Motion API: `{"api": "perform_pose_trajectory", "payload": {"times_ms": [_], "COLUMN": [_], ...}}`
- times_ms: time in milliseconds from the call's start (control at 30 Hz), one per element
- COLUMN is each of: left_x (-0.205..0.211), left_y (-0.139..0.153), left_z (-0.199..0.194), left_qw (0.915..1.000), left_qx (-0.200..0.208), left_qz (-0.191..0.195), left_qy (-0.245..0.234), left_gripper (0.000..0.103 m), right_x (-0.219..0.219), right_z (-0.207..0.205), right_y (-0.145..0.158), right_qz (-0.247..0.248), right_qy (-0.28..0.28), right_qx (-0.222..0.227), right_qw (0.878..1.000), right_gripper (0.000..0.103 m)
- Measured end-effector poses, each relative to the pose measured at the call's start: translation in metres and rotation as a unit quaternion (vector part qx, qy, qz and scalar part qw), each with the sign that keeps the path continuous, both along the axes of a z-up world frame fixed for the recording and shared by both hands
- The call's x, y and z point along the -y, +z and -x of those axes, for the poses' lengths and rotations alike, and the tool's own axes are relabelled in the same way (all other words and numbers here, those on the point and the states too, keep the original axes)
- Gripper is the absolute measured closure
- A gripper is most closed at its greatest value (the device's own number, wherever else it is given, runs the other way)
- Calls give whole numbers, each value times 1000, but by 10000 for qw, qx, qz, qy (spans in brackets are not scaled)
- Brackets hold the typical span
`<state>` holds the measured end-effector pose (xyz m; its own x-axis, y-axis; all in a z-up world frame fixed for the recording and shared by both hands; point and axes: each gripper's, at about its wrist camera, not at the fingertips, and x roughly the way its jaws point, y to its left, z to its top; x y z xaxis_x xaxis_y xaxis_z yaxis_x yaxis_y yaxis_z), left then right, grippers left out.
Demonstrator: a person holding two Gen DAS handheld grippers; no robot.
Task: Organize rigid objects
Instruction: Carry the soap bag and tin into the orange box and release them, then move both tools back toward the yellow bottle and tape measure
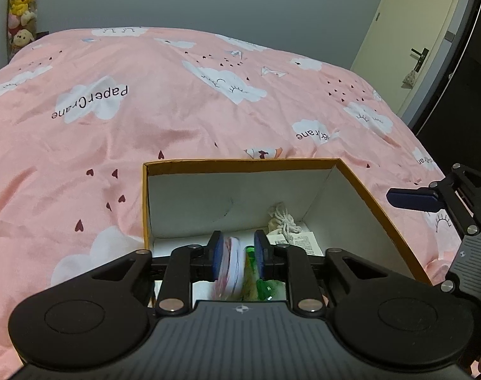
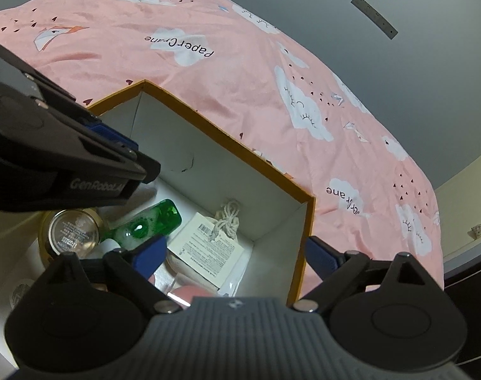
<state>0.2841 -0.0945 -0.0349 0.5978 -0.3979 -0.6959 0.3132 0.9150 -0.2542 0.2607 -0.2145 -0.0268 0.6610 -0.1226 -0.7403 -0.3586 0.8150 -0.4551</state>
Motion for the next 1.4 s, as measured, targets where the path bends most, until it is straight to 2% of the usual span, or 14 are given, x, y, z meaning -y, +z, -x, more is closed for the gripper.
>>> {"api": "perform_pose_trajectory", "payload": {"times_ms": [200, 267, 333, 467, 567, 633, 833, 1000, 1167, 1400], "left_x": [-2, -5, -8, -16, -26, -35, -67, -99, -126, -171], "left_y": [5, 8, 13, 24, 35, 43, 56, 50, 35, 15], "left_z": [8, 12, 17, 28, 40, 49, 76, 105, 130, 159], "left_qw": [10000, 10000, 9999, 9994, 9988, 9982, 9968, 9963, 9960, 9942], "left_qx": [31, 80, 140, 280, 414, 517, 663, 554, 358, -42], "left_qz": [0, 19, 27, -7, 63, 70, 29, -80, -213, -138], "left_qy": [31, 54, 73, 187, 257, 292, 441, 649, 784, 1067], "left_gripper": [72, 70, 63, 61, 55, 51, 50, 49, 49, 49], "right_x": [-2, -3, -3, -6, -9, -11, -24, -44, -69, -101], "right_z": [6, 7, 10, 15, 23, 29, 55, 81, 107, 139], "right_y": [6, 9, 11, 19, 28, 37, 59, 62, 52, 38], "right_qz": [-42, -54, -86, -173, -247, -394, -1137, -1651, -2050, -2295], "right_qy": [29, 13, 7, 19, 35, 36, 173, 338, 435, 771], "right_qx": [61, 88, 91, 88, 194, 251, 279, 331, 316, 177], "right_qw": [10000, 9999, 9999, 9998, 9995, 9989, 9930, 9851, 9773, 9701], "right_gripper": [8, 8, 7, 7, 7, 7, 7, 7, 7, 7]}}
